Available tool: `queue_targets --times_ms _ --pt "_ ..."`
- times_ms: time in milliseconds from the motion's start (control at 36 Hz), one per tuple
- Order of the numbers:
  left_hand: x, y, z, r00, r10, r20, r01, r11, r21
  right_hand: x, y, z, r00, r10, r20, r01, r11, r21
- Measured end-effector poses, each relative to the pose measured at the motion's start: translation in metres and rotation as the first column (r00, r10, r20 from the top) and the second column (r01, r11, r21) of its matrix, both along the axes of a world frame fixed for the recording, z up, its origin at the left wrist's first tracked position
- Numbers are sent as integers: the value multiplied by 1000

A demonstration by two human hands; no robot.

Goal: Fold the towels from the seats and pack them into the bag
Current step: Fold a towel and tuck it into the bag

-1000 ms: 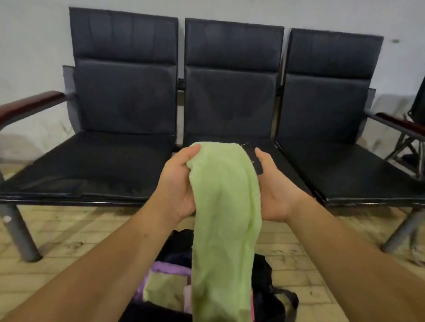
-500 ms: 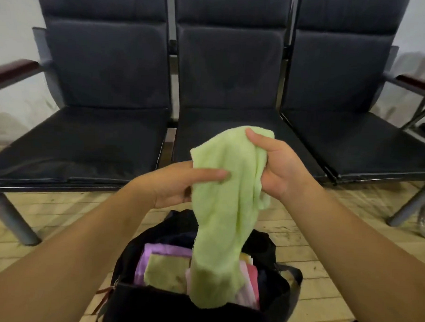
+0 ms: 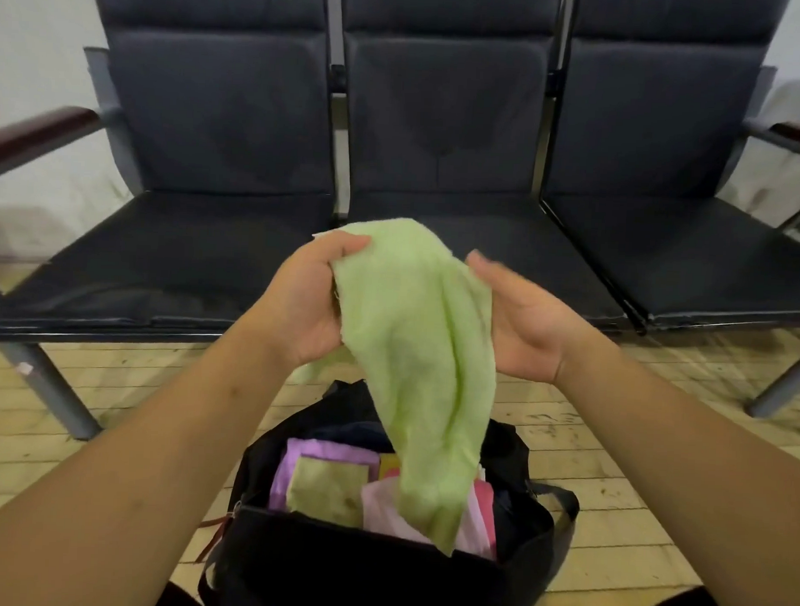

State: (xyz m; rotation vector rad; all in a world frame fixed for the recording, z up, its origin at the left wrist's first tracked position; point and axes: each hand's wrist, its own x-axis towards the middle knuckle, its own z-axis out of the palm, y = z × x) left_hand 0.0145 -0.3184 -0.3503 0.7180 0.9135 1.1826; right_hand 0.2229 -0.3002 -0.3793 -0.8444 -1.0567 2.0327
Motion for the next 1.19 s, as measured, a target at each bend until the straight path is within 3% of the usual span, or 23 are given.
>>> queue_targets --times_ms 111,194,306,389,528,611,667,722,778,861,917,1056,1194 --pt "-6 5 -4 990 33 -138 -35 999 -16 -1 -2 -1 997 -54 60 53 998 28" --pt "-9 3 -6 982 -152 -108 151 988 -23 -3 -3 6 991 -130 -15 130 991 41" --pt "-8 -2 -13 894 -373 -249 383 924 -9 -3 -3 17 956 -261 -131 264 965 5" --pt "-1 -5 -12 919 -293 -265 313 949 33 1 1 22 936 -338 -99 340 940 7" --pt "1 -6 -6 965 -96 -244 134 981 141 13 4 25 877 -462 129 443 884 150" --pt "2 -5 -3 974 -28 -223 65 985 159 17 1 27 895 -438 79 426 894 138" --pt "4 -6 -1 983 -3 -184 32 988 154 16 -2 29 908 -418 -34 419 903 98" --pt "7 -8 2 993 39 -115 -22 990 140 14 -3 29 917 -356 -182 371 927 52" --pt "9 -9 5 996 71 -53 -63 989 131 12 -4 26 948 -238 -210 250 968 29" --pt "9 -10 6 993 50 -104 -35 989 142 10 -4 16 1000 12 -4 -11 998 61" --pt "7 -9 6 980 41 -195 -11 988 151 9 -3 12 994 74 76 -79 995 61" --pt "-6 -7 9 902 48 -429 47 977 209 6 2 16 985 -149 81 143 987 78" --pt "-11 -8 8 903 39 -428 45 982 184 2 1 16 945 -325 21 321 940 117"
